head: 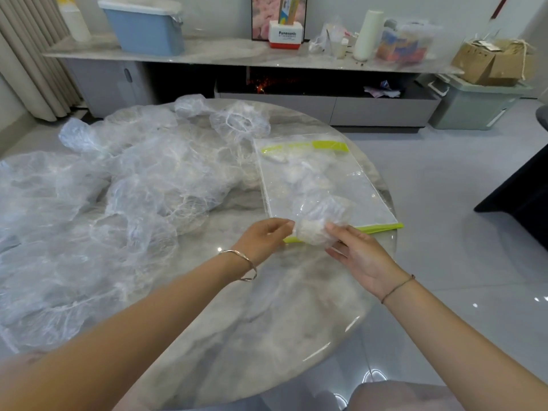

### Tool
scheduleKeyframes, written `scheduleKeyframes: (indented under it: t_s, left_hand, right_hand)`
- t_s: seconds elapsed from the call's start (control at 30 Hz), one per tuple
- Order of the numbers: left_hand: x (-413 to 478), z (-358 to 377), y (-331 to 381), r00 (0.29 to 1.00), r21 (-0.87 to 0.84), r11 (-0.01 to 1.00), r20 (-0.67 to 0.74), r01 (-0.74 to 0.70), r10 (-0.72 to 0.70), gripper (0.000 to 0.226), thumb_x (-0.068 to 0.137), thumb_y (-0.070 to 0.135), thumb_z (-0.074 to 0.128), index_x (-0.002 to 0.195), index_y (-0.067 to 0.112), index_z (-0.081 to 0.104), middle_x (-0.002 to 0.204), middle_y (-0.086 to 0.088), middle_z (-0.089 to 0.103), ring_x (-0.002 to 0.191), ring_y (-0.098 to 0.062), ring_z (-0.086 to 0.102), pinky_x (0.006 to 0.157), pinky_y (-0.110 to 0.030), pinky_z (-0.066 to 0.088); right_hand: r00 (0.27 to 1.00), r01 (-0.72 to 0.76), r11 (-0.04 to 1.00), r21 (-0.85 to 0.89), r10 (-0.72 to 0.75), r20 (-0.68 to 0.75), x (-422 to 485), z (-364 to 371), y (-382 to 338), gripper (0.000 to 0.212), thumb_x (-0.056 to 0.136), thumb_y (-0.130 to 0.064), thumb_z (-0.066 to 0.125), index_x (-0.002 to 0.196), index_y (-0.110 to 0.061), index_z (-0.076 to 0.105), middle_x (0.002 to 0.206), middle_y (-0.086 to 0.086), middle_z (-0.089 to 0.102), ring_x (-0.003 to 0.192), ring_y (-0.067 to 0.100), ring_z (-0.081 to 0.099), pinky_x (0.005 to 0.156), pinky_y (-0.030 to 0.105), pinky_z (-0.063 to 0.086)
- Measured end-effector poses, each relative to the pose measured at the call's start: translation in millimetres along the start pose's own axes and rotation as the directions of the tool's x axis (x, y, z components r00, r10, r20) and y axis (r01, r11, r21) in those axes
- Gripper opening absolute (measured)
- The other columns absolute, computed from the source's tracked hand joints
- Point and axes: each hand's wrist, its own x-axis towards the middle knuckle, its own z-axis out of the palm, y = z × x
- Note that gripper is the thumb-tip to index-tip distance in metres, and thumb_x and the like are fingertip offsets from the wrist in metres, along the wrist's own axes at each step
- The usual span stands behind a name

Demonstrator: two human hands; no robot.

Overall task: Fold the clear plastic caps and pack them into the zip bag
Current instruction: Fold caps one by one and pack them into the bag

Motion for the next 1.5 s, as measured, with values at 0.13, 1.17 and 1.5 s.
scheduleKeyframes:
  t_s: [0.13,1.17,1.5]
  left_hand:
    - [25.3,4.1,-10.9,0.948,0.517,0.815,-0.019,-0.262,0.317,0.039,0.086,0.039,0.063,0.124,0.03,0.056,0.124,0.011,0.054,0.114,-0.007,0.048,0.093,-0.013,0.033]
    - [78.5,11.0,-42.7,0.915,0.525,0.763,0.083,-0.377,0.395,0.009,0.086,0.02,0.066,0.079,0.015,0.062,0.096,0.0,0.063,0.088,-0.017,0.055,0.084,-0.039,0.047]
    - [53.4,33.9,-28.2,0.839,0.225,0.871,-0.247,-0.437,0.485,0.015,0.098,0.022,0.043,0.089,0.011,0.043,0.102,0.008,0.067,0.105,-0.003,0.06,0.078,-0.017,0.044]
  right_hand:
    - [0.999,0.003,0.998,-0.055,-0.005,-0.042,9.6,-20.6,-11.0,0.014,0.087,-0.016,0.064,0.077,-0.016,0.056,0.093,0.002,0.066,0.087,0.016,0.06,0.094,0.03,0.047]
    - [0.959,0.107,0.96,-0.26,-0.168,-0.227,25.7,-33.9,-23.7,0.018,0.085,-0.004,0.067,0.099,-0.009,0.058,0.08,0.008,0.064,0.066,0.015,0.059,0.063,0.021,0.056]
    - [0.531,0.555,0.161,-0.816,-0.824,0.199,30.7,-19.7,1.9,0.013,0.076,-0.003,0.054,0.082,-0.012,0.061,0.088,-0.004,0.057,0.075,0.006,0.053,0.063,0.024,0.045]
